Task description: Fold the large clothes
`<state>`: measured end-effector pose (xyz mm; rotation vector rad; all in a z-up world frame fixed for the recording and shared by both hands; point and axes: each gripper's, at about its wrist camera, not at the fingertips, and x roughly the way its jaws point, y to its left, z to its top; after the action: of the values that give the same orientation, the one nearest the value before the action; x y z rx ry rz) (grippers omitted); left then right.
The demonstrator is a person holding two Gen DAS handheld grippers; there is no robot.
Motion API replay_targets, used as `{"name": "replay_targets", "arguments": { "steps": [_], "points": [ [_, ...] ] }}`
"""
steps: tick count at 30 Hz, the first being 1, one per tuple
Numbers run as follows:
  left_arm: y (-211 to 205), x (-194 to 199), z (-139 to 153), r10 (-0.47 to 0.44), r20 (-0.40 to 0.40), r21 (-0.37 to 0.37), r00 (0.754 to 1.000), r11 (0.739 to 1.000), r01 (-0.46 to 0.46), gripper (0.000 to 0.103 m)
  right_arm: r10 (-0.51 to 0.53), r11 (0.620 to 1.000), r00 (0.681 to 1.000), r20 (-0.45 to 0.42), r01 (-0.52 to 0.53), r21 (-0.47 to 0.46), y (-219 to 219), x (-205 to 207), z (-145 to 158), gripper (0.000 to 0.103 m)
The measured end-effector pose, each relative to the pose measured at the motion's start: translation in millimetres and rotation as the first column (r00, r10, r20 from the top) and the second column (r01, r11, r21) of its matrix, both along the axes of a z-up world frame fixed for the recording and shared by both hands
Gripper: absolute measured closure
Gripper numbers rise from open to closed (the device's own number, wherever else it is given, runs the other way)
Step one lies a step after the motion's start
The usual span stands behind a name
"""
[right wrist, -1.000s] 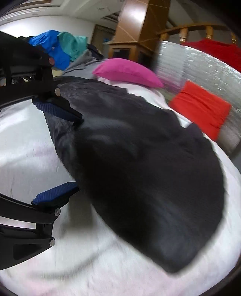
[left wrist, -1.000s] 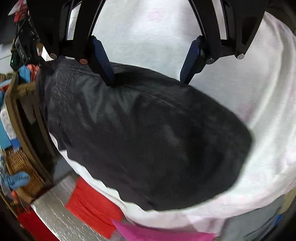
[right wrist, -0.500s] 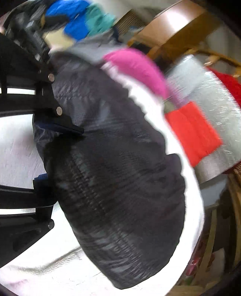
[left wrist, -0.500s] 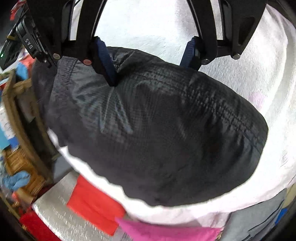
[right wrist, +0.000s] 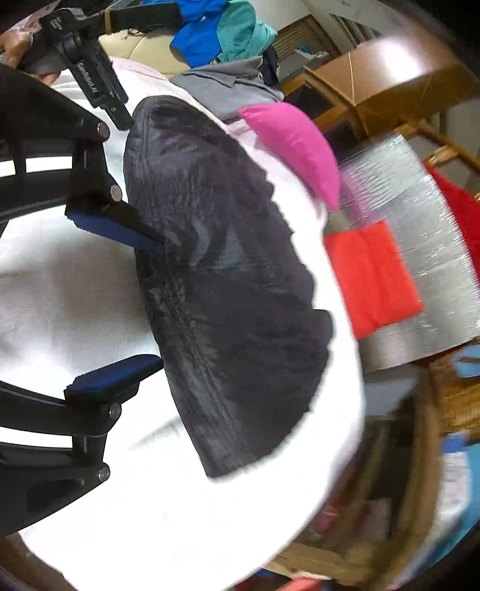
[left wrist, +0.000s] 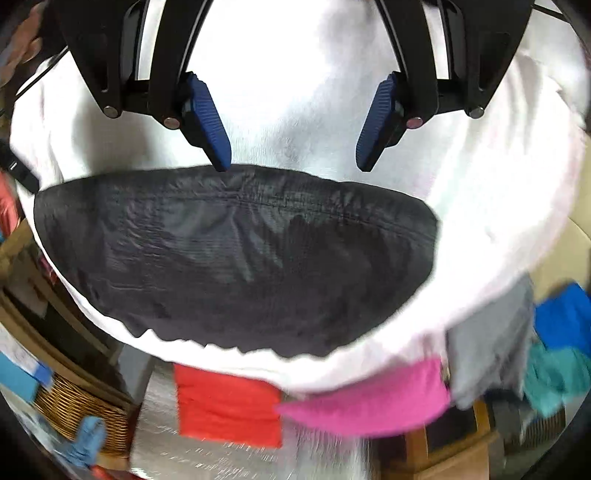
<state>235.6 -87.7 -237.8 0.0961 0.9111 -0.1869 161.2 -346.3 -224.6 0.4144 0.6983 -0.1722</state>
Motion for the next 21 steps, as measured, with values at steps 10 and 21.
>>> {"name": "replay_targets", "arguments": {
  "steps": [10, 21],
  "points": [
    [5, -95, 98, -0.057, 0.309, 0.112, 0.949, 0.993, 0.023, 0.024, -0.005, 0.967, 0.981, 0.193, 0.054, -0.248, 35, -81, 91, 0.026],
    [17, -164, 174, -0.047, 0.488, 0.101, 0.871, 0.995, -0.003, 0.014, -0.011, 0.925, 0.951, 0.308, 0.127, -0.359, 68, -152, 151, 0.017]
  ]
}}
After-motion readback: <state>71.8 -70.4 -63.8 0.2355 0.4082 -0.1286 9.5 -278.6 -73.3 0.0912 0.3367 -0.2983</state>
